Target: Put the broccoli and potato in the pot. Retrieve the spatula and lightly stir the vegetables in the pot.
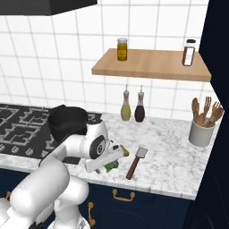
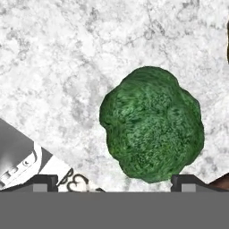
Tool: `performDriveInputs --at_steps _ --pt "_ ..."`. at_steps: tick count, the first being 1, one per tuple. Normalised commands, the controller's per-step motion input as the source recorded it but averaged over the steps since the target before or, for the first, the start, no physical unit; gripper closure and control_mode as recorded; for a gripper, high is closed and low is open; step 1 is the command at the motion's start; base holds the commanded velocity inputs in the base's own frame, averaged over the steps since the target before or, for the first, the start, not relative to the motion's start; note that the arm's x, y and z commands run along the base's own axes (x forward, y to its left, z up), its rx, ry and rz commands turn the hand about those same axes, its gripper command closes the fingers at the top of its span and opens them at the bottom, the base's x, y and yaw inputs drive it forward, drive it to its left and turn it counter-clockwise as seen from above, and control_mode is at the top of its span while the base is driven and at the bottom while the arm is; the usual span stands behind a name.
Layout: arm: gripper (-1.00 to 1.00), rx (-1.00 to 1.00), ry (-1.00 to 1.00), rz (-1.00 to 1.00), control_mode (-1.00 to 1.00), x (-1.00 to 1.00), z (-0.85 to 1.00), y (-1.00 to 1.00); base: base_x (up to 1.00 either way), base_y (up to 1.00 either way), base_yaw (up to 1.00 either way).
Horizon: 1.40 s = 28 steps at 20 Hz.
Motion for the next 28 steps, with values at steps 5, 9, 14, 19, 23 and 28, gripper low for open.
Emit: performDriveInputs --at_steps 5,9,14,19,23,28 --pt "-1.0 0.0 -0.14 0.16 -1.0 0.17 -0.08 0.0 0.0 0.0 0.0" --pt "-1.0 0.0 -0.12 0.05 -1.0 -0.06 0.09 0.0 0.0 0.0 0.0" --pt "-1.0 0.0 -0.04 0.0 -1.0 -0.03 0.08 0.22 0.0 0.0 0.0" --pt "-1.0 -0.01 -0.01 0.0 -1.0 0.09 -0.01 0.29 0.0 0.0 0.0" --pt "-1.0 -0.09 0.0 0.0 -1.0 0.33 -0.25 0.18 0.0 0.0 0.0" --pt "-1.0 -0.17 0.0 0.0 -1.0 0.24 -0.59 0.08 0.0 0.0 0.0"
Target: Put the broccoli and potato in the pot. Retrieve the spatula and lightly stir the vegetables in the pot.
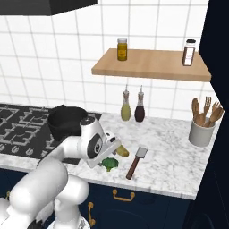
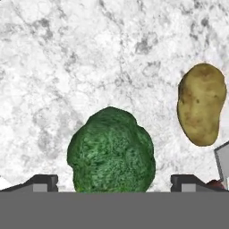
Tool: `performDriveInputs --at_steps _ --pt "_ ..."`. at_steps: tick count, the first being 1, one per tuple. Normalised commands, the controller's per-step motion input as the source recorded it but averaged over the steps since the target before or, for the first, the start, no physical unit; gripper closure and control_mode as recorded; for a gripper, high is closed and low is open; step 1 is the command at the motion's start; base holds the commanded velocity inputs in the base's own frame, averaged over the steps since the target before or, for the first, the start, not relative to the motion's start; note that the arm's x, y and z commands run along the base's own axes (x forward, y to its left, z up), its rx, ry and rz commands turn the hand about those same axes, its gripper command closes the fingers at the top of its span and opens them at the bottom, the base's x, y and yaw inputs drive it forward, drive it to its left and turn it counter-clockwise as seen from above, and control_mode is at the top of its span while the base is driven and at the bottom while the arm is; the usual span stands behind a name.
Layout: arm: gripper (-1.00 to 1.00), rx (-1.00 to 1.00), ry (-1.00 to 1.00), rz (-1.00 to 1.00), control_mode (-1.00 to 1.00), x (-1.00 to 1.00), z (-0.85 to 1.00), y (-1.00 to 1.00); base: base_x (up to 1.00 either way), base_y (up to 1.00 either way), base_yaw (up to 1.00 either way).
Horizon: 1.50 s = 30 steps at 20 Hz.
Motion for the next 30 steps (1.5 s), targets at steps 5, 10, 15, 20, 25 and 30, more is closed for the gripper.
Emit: performDriveInputs --at_steps 5,10,15,20,25,30 --pt "-1.0 -0.08 0.02 0.0 -1.0 -0.01 -0.55 0.15 0.0 0.0 0.0" --pt "-1.0 0.0 0.0 0.04 -1.0 -0.41 -0.47 0.15 0.0 0.0 0.0" --pt "-1.0 -0.09 0.0 0.06 -1.0 -0.01 -0.6 0.04 0.0 0.0 0.0" --pt "-1.0 -0.06 0.0 0.1 -1.0 0.02 -0.75 0.1 0.0 0.0 0.0" --pt "1.0 0.0 -0.03 0.06 -1.0 -0.11 0.01 0.28 0.0 0.0 0.0" --pt "1.0 0.02 -0.13 0.0 -1.0 -0.45 0.72 0.07 0.0 0.0 0.0"
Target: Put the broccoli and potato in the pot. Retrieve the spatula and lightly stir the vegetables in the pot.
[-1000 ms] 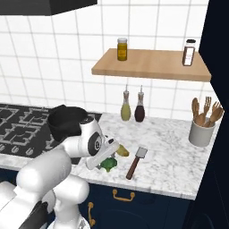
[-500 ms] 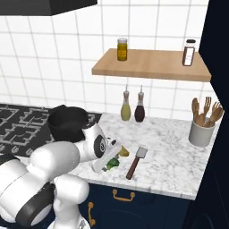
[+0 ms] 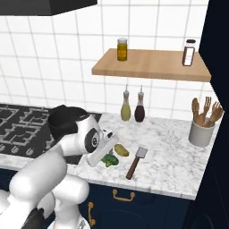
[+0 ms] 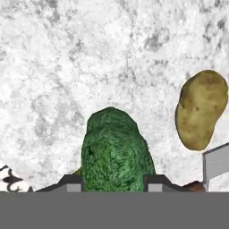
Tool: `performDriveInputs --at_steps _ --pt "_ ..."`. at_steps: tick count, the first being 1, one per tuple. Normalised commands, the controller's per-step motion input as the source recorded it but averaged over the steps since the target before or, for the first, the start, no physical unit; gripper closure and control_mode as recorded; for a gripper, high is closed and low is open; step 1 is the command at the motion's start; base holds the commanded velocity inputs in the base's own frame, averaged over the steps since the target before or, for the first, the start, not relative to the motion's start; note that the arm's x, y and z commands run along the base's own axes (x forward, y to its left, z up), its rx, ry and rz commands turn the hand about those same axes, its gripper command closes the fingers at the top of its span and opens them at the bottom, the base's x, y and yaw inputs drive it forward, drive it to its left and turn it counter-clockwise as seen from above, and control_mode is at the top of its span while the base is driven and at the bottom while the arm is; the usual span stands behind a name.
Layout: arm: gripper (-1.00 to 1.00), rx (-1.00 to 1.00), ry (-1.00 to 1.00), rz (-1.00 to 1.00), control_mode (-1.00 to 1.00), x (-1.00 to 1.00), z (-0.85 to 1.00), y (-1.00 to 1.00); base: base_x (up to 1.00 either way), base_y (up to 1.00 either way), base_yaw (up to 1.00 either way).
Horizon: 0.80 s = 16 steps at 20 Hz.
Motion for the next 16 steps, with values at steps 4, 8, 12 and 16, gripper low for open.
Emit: performDriveInputs --at_steps 4,8,12,16 --pt "1.0 0.08 -0.09 -0.02 -1.0 -0.64 1.0 0.55 0.0 0.0 0.0" --pt "1.0 0.04 -0.05 -0.11 -1.0 -0.63 1.0 0.83 0.0 0.0 0.0" --pt "1.0 0.02 -0.12 -0.13 -1.0 -0.6 1.0 0.86 0.0 0.0 0.0" --pt "1.0 0.0 -0.14 -0.13 -1.0 -0.06 1.0 0.71 0.0 0.0 0.0"
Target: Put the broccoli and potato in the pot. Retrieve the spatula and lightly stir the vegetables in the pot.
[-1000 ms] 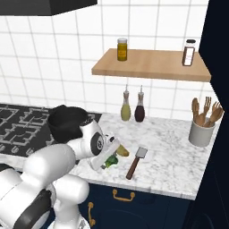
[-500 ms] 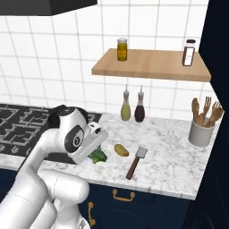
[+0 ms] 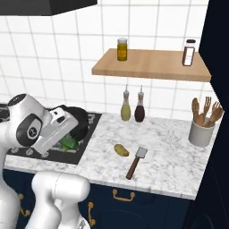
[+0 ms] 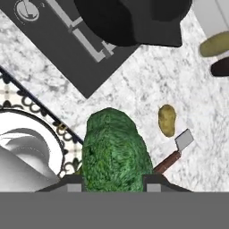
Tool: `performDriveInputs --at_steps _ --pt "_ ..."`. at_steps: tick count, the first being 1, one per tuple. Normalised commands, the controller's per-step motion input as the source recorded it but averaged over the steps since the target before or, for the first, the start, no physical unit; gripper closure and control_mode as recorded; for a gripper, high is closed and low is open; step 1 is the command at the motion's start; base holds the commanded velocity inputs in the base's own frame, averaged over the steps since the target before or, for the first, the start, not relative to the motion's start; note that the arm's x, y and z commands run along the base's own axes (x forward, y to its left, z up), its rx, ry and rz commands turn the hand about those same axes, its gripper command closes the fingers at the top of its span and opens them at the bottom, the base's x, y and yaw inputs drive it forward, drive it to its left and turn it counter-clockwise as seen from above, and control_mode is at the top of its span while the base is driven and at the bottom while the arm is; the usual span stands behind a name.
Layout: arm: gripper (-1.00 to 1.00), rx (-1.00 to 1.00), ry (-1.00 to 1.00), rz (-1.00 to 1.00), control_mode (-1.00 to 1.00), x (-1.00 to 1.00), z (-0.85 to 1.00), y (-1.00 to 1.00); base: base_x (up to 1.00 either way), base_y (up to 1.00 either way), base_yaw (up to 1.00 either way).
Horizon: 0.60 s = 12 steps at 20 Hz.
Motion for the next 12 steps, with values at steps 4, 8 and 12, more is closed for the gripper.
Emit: performDriveInputs --at_steps 4,8,12 --pt "1.0 0.0 -0.05 -0.12 -1.0 0.4 1.0 0.74 0.0 0.0 0.0" --pt "1.0 0.02 0.0 -0.06 -1.0 0.88 0.59 0.52 0.0 0.0 0.0" --pt "1.0 0.03 0.0 -0.02 -1.0 1.0 0.01 0.36 0.0 0.0 0.0"
